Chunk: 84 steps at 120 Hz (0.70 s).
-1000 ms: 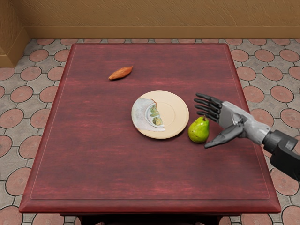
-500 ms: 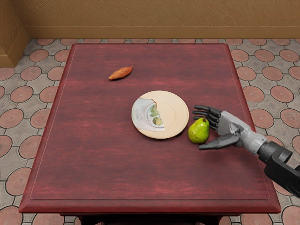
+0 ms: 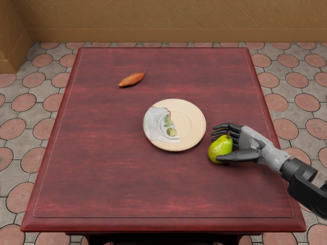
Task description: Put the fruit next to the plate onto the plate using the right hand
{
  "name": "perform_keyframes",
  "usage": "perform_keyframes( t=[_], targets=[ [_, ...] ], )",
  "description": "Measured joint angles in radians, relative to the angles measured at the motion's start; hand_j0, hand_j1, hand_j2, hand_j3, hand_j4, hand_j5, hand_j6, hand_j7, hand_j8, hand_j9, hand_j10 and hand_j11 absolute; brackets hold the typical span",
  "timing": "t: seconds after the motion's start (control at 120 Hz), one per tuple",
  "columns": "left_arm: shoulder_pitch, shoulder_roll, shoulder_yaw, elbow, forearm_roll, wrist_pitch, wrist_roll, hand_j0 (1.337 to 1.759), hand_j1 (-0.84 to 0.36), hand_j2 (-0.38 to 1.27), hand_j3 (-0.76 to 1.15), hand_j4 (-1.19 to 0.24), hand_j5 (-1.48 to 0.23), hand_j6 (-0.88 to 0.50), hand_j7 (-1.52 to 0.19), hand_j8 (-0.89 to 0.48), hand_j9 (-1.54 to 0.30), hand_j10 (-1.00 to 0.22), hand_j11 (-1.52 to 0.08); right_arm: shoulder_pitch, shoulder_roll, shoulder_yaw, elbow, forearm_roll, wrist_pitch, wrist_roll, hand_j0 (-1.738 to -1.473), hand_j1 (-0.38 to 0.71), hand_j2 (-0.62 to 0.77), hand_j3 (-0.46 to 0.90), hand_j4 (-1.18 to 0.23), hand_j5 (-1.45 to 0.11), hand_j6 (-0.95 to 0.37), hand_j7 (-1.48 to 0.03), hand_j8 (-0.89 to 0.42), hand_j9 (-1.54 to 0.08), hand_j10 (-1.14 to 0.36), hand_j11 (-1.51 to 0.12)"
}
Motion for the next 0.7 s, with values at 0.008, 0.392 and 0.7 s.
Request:
perform_keyframes(
  t=[0.008, 0.392, 0.7],
  targets=[
    [0.000, 0.000, 0.000, 0.000, 0.000, 0.000, 0.000, 1.658, 0.35, 0.00, 0.00, 0.00, 0.00, 0.00, 0.00, 0.00, 0.00, 0.00, 0.00, 0.000, 0.001, 0.000, -0.001, 0.000, 0.001, 0.000, -1.655, 0.16, 0.01, 0.00, -0.44, -0.67, -0.47, -0.62, -0.42, -0.69, -0.39, -0.72],
    [0.000, 0.000, 0.001, 0.000, -0.001, 0.000, 0.000, 1.658, 0.35, 0.00, 0.00, 0.00, 0.00, 0.00, 0.00, 0.00, 0.00, 0.00, 0.00, 0.023, -0.043, 0.044, -0.006, -0.012, 0.096, -0.004, -1.651, 0.21, 0.33, 0.00, -0.77, -1.10, -0.73, -1.04, -0.41, -1.10, -0.33, -1.12],
    [0.000, 0.000, 0.001, 0.000, -0.001, 0.000, 0.000, 1.658, 0.35, 0.00, 0.00, 0.00, 0.00, 0.00, 0.00, 0.00, 0.00, 0.00, 0.00, 0.075, -0.062, 0.140, -0.008, -0.016, 0.214, -0.020, -1.653, 0.25, 0.34, 0.00, -0.84, -1.15, -0.83, -1.11, -0.49, -1.13, -0.38, -1.12]
  ],
)
